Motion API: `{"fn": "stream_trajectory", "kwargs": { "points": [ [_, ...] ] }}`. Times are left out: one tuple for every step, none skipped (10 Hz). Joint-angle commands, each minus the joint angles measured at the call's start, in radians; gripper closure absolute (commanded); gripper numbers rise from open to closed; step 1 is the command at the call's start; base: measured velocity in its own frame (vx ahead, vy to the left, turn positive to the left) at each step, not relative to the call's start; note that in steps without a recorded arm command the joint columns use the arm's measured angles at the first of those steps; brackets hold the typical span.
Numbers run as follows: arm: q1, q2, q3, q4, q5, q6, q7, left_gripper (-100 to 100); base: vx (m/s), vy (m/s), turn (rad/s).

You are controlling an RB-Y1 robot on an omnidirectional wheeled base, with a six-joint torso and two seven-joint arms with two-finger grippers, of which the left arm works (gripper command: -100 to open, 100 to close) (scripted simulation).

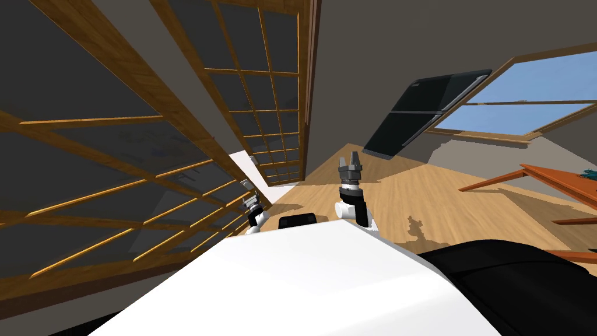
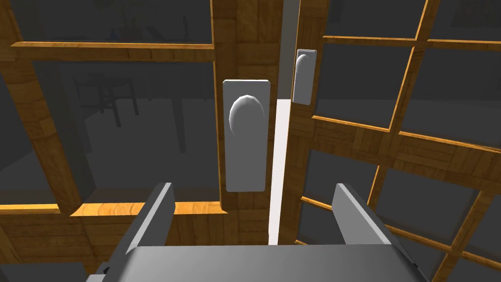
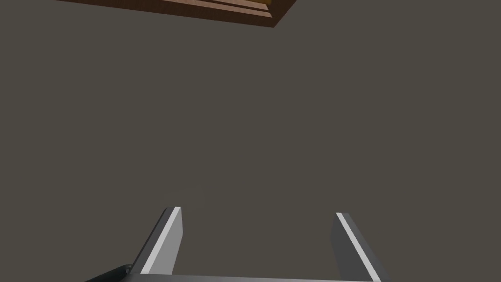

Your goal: Push the door open

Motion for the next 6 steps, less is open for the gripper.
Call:
{"fn": "stream_trajectory", "kwargs": {
  "points": [
    [0.0,0.0,0.0,0.0,0.0,0.0,0.0,-100,0.027,0.027,-0.021],
    [0.001,0.007,0.002,0.006,0.003,-0.003,0.007,-100,0.107,0.059,-0.018],
    [0.001,0.008,0.002,0.007,0.003,-0.003,0.008,-100,0.166,0.093,-0.035],
    [0.002,0.011,0.003,0.009,0.004,-0.005,0.011,-100,0.177,0.127,-0.025],
    [0.003,0.014,0.004,0.011,0.005,-0.006,0.013,-100,0.19,0.151,-0.035],
    [0.004,0.016,0.005,0.014,0.006,-0.007,0.016,-100,0.2,0.148,-0.031]
  ]
}}
